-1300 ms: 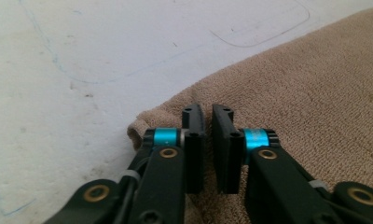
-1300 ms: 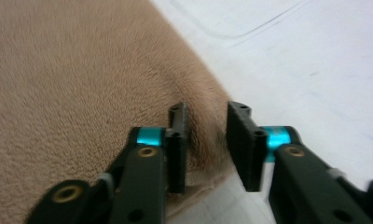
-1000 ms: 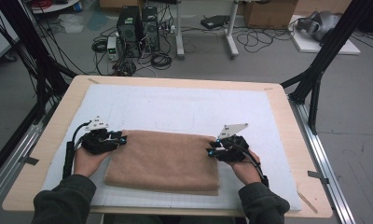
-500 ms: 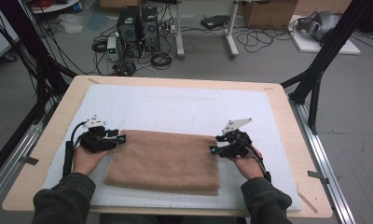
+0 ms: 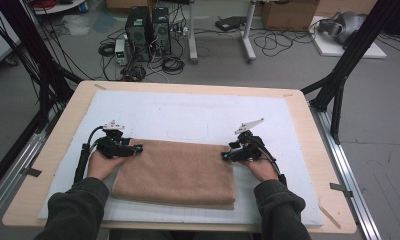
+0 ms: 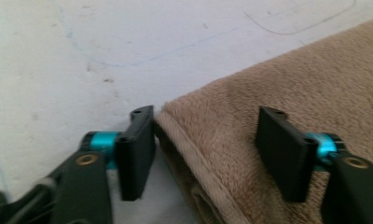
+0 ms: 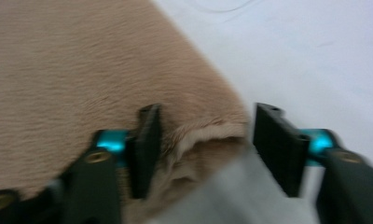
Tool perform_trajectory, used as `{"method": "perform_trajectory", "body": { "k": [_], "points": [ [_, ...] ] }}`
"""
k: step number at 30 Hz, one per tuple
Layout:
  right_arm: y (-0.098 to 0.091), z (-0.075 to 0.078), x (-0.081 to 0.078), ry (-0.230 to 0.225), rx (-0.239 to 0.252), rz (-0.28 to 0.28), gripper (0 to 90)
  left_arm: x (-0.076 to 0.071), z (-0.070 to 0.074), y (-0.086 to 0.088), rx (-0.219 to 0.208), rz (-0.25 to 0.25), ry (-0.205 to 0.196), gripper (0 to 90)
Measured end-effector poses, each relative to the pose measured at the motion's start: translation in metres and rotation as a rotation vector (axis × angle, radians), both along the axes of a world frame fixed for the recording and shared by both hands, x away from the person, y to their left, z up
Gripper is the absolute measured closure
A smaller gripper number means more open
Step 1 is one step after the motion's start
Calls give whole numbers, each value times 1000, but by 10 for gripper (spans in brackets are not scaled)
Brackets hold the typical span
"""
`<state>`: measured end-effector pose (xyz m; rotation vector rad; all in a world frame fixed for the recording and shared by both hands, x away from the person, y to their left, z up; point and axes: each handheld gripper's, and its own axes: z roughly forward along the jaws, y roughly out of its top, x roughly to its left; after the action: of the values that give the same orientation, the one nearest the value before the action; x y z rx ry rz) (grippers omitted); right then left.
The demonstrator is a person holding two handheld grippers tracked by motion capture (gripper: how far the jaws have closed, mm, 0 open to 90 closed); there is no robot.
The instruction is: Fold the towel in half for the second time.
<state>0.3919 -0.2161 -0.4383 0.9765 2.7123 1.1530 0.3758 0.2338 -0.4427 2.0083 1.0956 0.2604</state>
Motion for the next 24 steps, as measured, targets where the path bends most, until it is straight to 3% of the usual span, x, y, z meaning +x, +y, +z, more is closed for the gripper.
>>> {"method": "perform_trajectory", "body": {
  "k": [3,5,8,11,13,17,21,23,24],
  "points": [
    [2,1,-1,2,16,56,717,-2,0,-2,-13,-14,4,697],
    [4,5,-4,-23,-8,67,775,-2,2,-2,-8,-16,1,753],
    [2,12,-5,-70,-15,53,837,-6,8,-3,8,0,-40,791],
    [-7,31,1,-109,25,8,844,-6,18,-3,-58,47,-85,800],
    [-9,42,7,-136,6,2,846,-2,27,-3,-96,66,-100,802],
    [-10,61,27,-171,-23,-47,847,13,48,-11,-95,93,-149,802],
    [-9,78,50,-228,-48,-93,845,40,65,-18,-88,126,-176,801],
    [-9,85,63,-243,-46,-135,776,54,66,-19,-50,165,-165,755],
    [-9,85,68,-249,-42,-164,654,58,65,-18,-26,193,-160,667]
  ]
}}
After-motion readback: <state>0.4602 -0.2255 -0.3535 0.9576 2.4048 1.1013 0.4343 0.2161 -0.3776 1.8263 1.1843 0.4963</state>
